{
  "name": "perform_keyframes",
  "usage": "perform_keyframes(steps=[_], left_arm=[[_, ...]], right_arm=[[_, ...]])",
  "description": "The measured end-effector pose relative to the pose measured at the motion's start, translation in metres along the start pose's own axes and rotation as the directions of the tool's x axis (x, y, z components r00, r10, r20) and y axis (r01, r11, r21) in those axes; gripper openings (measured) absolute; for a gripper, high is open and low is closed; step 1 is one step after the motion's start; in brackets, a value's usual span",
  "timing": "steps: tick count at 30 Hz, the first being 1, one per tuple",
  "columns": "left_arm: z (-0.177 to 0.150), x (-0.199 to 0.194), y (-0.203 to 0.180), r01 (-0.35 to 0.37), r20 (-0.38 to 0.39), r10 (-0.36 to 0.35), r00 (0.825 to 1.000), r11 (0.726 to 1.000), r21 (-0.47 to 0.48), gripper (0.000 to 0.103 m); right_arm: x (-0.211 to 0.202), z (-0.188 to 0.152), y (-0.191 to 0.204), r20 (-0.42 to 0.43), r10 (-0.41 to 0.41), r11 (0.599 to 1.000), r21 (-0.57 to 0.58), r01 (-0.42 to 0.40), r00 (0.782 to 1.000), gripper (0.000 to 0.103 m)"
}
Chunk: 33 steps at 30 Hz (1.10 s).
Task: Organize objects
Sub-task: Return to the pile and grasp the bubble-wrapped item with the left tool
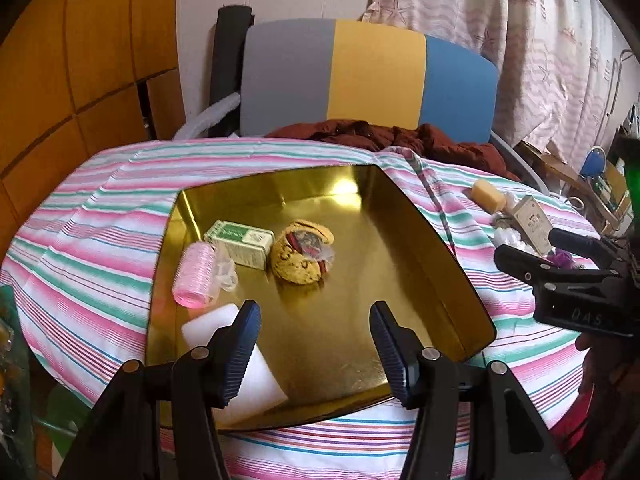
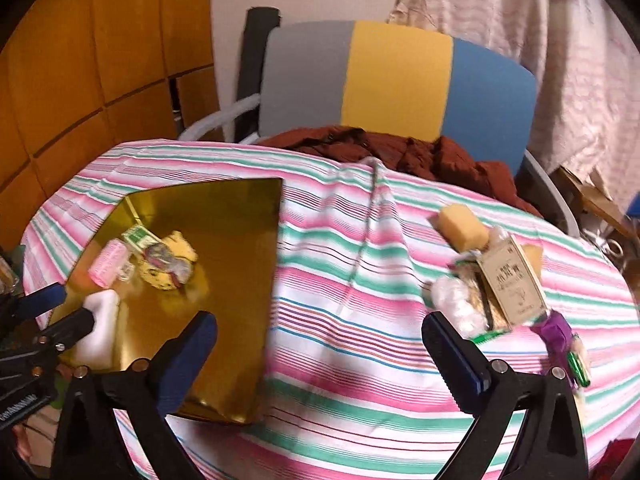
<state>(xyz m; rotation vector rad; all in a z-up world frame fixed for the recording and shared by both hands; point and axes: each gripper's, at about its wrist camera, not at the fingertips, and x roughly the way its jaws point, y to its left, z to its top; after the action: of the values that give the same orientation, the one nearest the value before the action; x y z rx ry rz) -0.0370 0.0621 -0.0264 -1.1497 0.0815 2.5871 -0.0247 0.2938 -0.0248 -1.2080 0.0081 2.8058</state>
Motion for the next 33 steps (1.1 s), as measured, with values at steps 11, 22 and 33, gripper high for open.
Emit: perform_keyframes(steps=[11, 22, 33], left_arm=[[0.002, -0.001, -0.019, 0.104, -0.01, -0.104, 0.995, 0.993, 0.048, 0.057], [0.028, 0.007, -0.094, 0.183, -0.033, -0.18, 0.983, 0.962, 0.205, 0.065], [0.063, 0.069, -0.197, 0.353, -0.171, -0.326, 0.93, 0.922, 0.162, 0.067]], right_arm=[[0.01, 0.006, -0.124, -0.041, -0.11, 0.98, 0.163, 0.115, 0.993, 0.103], [0.015, -0.019, -0.278, -0.033, -0.128, 0.763, 0.635, 0.12, 0.991, 0.103], [0.015, -0.021, -0.28, -0.012, -0.049, 0.74, 0.671, 0.044, 0.999, 0.103]])
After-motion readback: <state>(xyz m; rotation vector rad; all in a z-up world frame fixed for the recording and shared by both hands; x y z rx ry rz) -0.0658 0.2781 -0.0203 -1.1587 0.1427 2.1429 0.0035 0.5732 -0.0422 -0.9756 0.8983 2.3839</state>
